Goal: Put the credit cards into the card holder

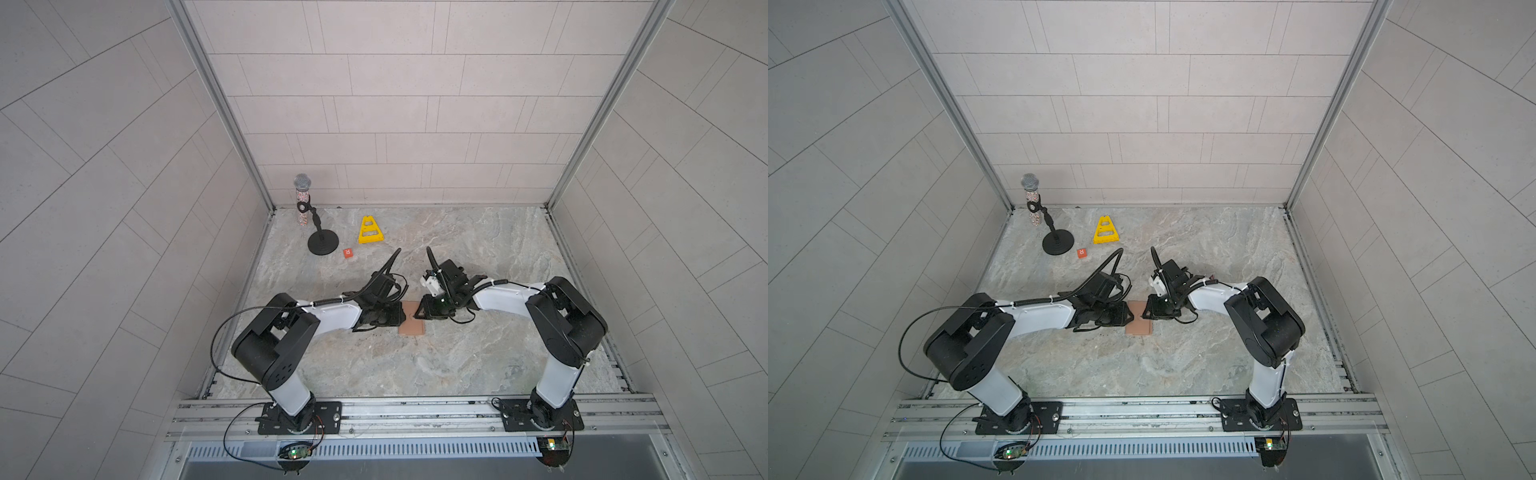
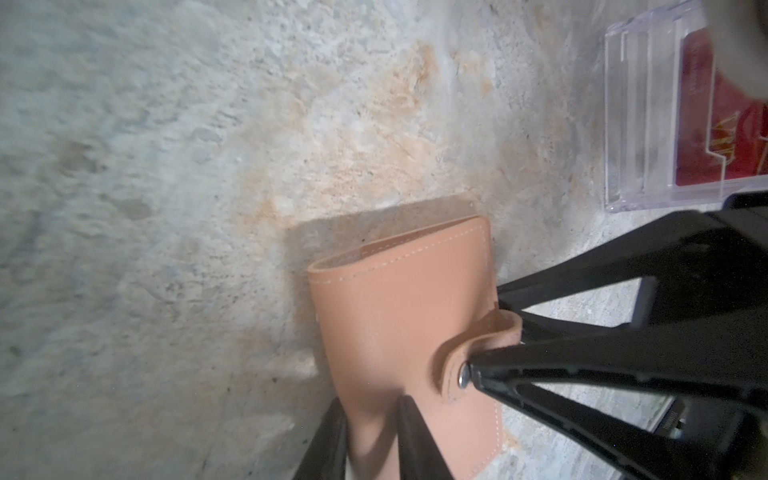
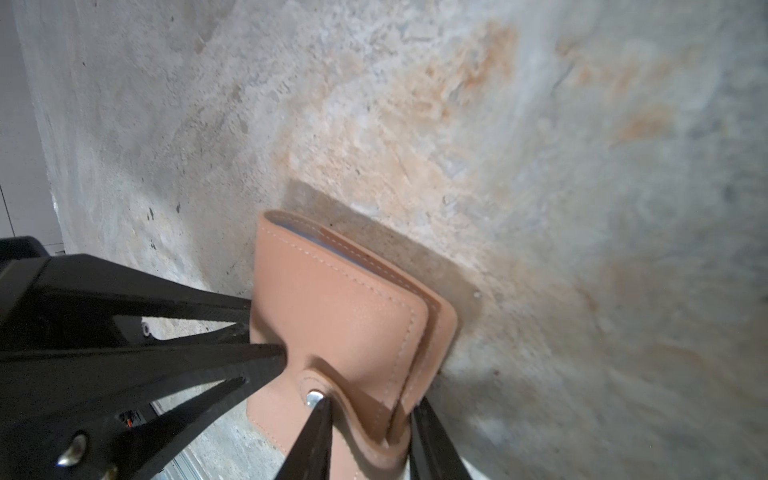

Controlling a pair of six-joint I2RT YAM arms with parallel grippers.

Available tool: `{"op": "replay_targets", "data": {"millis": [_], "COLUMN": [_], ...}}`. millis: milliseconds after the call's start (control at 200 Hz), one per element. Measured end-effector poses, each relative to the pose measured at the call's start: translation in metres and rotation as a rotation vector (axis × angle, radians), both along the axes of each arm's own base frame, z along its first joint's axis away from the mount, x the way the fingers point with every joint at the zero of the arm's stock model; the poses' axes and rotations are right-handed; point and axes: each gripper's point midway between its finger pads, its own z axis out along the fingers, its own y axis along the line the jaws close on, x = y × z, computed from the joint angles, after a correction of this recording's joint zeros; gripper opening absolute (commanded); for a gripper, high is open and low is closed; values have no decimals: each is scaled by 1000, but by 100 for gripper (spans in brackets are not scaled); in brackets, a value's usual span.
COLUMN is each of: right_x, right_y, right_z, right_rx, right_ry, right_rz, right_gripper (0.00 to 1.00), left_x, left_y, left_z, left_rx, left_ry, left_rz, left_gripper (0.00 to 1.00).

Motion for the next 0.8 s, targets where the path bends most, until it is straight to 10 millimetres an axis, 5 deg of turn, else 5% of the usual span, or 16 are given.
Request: {"op": "replay_targets", "data": {"millis": [240,435,801], "right_x": [1,-7,-5], "right_y": [1,2,-21], "right_z": [8,14,53], "right_rx": [13,10,-64], "right_ry": [-19,-66,-229], "right_rz": [0,19,3], "right_gripper": [36,46,50], "left_x": [0,-4,18], "left_y": [0,0,13], "left_z": [1,8,82], "left_rx": [-1,5,59], "left_ry": [-1,-8,-232], "left_rz": [-1,-30,-28], "left_gripper": [26,39,47]}}
